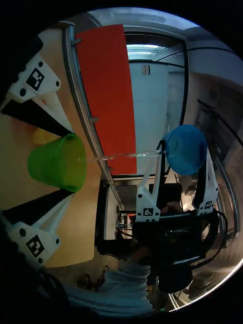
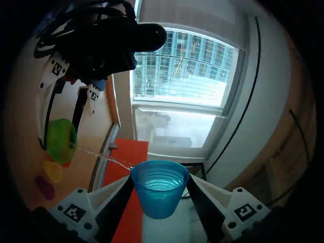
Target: Pour water
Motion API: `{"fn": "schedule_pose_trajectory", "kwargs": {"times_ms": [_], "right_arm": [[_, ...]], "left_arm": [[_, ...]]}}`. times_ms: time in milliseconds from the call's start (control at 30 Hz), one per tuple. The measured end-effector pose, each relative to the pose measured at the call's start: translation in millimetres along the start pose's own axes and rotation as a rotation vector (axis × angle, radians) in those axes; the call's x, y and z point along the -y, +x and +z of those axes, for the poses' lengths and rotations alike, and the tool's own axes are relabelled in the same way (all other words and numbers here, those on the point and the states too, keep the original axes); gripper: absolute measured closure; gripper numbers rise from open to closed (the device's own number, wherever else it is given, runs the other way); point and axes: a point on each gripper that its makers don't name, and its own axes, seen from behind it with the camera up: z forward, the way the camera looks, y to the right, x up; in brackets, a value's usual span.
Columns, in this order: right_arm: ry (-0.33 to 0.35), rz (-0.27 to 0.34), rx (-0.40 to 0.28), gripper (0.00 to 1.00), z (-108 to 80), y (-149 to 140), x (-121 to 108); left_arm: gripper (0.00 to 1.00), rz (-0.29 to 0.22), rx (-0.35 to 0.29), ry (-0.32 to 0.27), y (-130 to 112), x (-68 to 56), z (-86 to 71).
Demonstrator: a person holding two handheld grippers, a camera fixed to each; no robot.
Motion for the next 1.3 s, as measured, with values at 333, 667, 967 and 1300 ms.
{"fn": "schedule_pose_trajectory", "kwargs": {"times_ms": [333, 667, 967, 1300], "right_arm": [[-0.001, -0.046, -0.009, 0.09, -0.8, 8.9, -1.8], [-0.001, -0.060, -0.012, 0.09, -4.8, 14.7, 0.9], [-0.003, 0.067, 0.001, 0.09, -12.0, 9.2, 6.2], [0.015, 0.420, 0.026, 0.09, -24.5, -1.8, 23.3]], "left_arm": [[0.13, 0.001, -0.003, -0.002, 1.5, -2.5, 0.9], [0.13, 0.002, -0.005, 0.003, 2.5, -0.9, -0.4], [0.13, 0.000, -0.012, 0.008, 4.4, 1.4, -1.8], [0.12, 0.003, -0.014, 0.016, 7.2, 2.1, -5.4]]}}
